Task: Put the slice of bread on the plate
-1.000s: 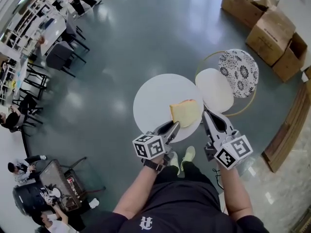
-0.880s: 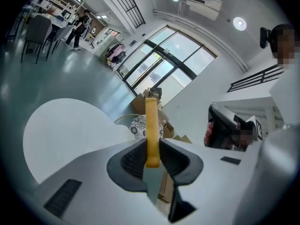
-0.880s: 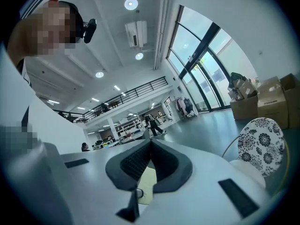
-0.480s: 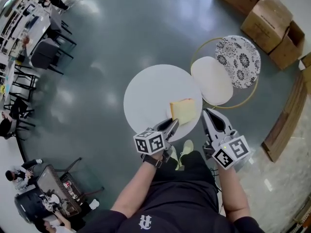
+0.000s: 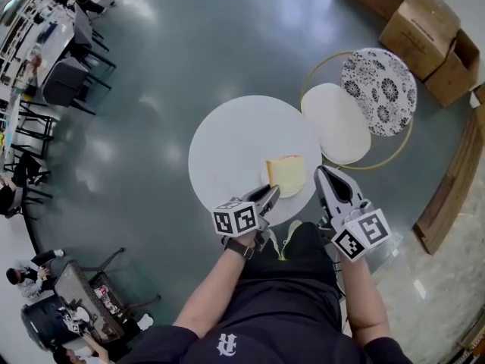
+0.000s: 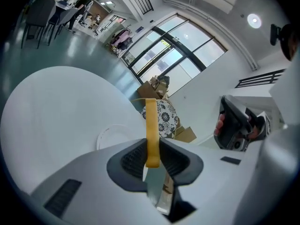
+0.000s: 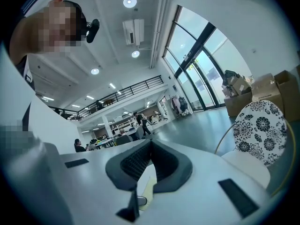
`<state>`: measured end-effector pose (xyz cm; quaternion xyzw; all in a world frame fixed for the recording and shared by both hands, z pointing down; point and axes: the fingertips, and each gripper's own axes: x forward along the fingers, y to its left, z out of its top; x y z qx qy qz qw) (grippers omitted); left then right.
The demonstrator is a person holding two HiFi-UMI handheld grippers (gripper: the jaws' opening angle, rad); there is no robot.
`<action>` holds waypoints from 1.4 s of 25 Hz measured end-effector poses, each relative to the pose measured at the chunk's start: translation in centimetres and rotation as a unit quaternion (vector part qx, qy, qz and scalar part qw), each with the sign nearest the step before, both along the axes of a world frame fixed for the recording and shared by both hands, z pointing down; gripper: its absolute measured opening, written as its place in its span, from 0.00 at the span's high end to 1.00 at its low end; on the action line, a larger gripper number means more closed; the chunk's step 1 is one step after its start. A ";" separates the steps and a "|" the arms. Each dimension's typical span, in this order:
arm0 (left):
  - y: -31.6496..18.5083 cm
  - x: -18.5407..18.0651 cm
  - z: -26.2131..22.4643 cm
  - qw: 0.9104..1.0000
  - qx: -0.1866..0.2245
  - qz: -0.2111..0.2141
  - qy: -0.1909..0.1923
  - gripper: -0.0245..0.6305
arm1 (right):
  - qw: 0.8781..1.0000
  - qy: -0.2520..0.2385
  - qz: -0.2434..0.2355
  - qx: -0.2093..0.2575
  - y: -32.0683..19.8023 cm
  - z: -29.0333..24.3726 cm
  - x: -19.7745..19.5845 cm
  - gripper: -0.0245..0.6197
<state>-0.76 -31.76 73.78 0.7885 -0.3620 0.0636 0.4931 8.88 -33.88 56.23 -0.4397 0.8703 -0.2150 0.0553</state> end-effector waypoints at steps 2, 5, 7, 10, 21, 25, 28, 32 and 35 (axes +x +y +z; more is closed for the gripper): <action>-0.1 0.0 1.2 1.000 -0.008 -0.001 -0.002 0.83 | 1.000 0.000 -0.001 0.000 -0.2 0.8 0.0 0.95; 0.1 0.0 2.6 1.000 -0.020 -0.001 -0.006 0.83 | 1.000 0.000 -0.002 -0.001 -0.4 1.5 0.1 0.95; -0.1 0.0 3.3 1.000 -0.024 -0.003 -0.002 0.83 | 1.000 0.000 -0.002 -0.001 -0.7 1.9 0.1 0.95; -0.5 0.1 4.2 1.000 -0.027 -0.004 0.004 0.83 | 1.000 0.001 -0.003 -0.004 -1.0 2.7 0.1 0.95; -1.0 -0.6 6.6 0.999 -0.037 -0.011 -0.022 0.83 | 1.000 -0.002 -0.009 -0.012 -1.5 3.9 -0.1 0.95; -0.7 -0.2 7.4 0.998 -0.041 0.014 -0.053 0.73 | 1.000 -0.005 -0.012 -0.012 -1.6 3.8 -0.2 0.95; -0.2 -0.2 7.9 0.994 -0.049 0.042 -0.087 0.64 | 1.000 -0.008 -0.013 -0.014 -1.7 3.6 -0.4 0.95; 1.0 -0.1 8.4 0.989 -0.075 0.063 -0.111 0.54 | 1.000 -0.010 -0.014 -0.019 -1.5 3.0 -0.5 0.95; 1.2 0.1 8.6 0.987 -0.081 0.067 -0.121 0.49 | 1.000 -0.010 -0.014 -0.019 -1.3 2.4 -0.3 0.95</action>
